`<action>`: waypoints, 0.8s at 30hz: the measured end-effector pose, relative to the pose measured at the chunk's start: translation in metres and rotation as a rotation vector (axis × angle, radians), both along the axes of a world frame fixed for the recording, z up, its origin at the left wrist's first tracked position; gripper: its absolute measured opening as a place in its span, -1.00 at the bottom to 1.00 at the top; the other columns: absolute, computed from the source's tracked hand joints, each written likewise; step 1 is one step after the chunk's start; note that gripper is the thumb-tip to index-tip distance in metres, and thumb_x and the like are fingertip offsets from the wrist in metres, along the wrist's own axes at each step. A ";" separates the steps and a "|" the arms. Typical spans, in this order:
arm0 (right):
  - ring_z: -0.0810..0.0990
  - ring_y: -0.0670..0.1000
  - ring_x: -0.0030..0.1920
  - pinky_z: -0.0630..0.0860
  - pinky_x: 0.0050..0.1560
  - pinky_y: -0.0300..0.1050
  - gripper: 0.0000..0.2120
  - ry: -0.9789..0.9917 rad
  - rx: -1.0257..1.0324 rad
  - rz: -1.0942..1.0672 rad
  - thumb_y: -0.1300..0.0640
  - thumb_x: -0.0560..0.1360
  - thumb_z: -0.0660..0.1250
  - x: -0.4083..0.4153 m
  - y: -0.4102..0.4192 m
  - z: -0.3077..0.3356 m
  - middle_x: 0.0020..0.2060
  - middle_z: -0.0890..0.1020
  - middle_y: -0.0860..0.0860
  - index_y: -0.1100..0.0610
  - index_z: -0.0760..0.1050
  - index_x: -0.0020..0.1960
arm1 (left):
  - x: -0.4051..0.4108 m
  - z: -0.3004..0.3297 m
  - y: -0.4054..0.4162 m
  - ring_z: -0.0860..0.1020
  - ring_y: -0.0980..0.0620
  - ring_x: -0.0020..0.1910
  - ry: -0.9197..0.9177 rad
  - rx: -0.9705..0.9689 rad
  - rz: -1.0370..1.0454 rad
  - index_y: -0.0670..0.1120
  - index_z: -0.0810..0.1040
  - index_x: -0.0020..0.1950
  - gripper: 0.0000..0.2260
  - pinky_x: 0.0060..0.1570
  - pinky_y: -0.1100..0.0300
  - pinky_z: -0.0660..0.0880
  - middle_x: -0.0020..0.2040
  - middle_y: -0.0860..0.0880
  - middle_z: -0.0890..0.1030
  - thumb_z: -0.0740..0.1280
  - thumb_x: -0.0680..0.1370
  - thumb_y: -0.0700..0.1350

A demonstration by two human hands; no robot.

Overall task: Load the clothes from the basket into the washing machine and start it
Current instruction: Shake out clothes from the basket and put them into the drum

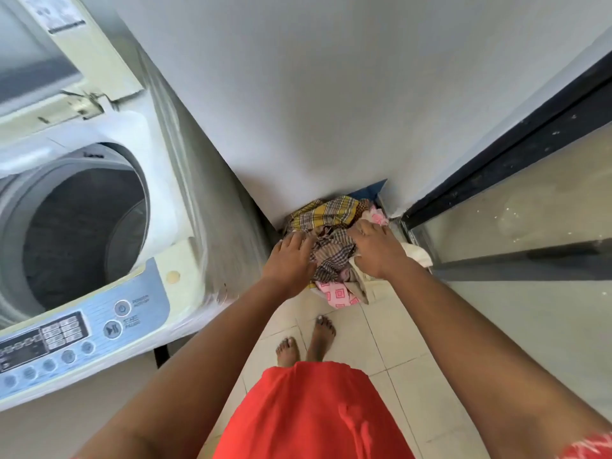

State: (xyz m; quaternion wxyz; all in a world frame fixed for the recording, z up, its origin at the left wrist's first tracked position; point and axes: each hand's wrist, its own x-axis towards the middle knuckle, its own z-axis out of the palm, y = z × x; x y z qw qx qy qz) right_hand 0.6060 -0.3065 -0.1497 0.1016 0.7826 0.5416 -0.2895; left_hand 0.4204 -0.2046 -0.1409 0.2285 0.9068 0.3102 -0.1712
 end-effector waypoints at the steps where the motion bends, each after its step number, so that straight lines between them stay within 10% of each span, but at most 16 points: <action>1: 0.20 0.20 0.48 0.15 0.47 0.14 -0.35 -0.004 -0.023 0.004 0.07 0.51 0.33 0.001 0.002 -0.005 0.52 0.17 0.16 0.05 0.17 0.53 | 0.001 -0.007 0.000 0.10 -0.13 0.57 0.022 0.003 -0.015 -0.04 0.12 0.59 -0.48 0.49 -0.04 0.13 0.57 -0.11 0.19 0.15 0.67 0.06; 24: -0.02 0.19 0.57 -0.13 0.50 0.36 -0.26 -0.007 -0.349 0.105 0.00 0.44 0.40 0.000 0.047 -0.180 0.58 0.12 0.04 0.08 0.22 0.55 | 0.024 -0.178 0.021 0.22 -0.17 0.51 0.030 -0.098 0.016 -0.06 0.25 0.53 -0.51 0.41 -0.12 0.32 0.57 -0.15 0.17 0.25 0.62 -0.01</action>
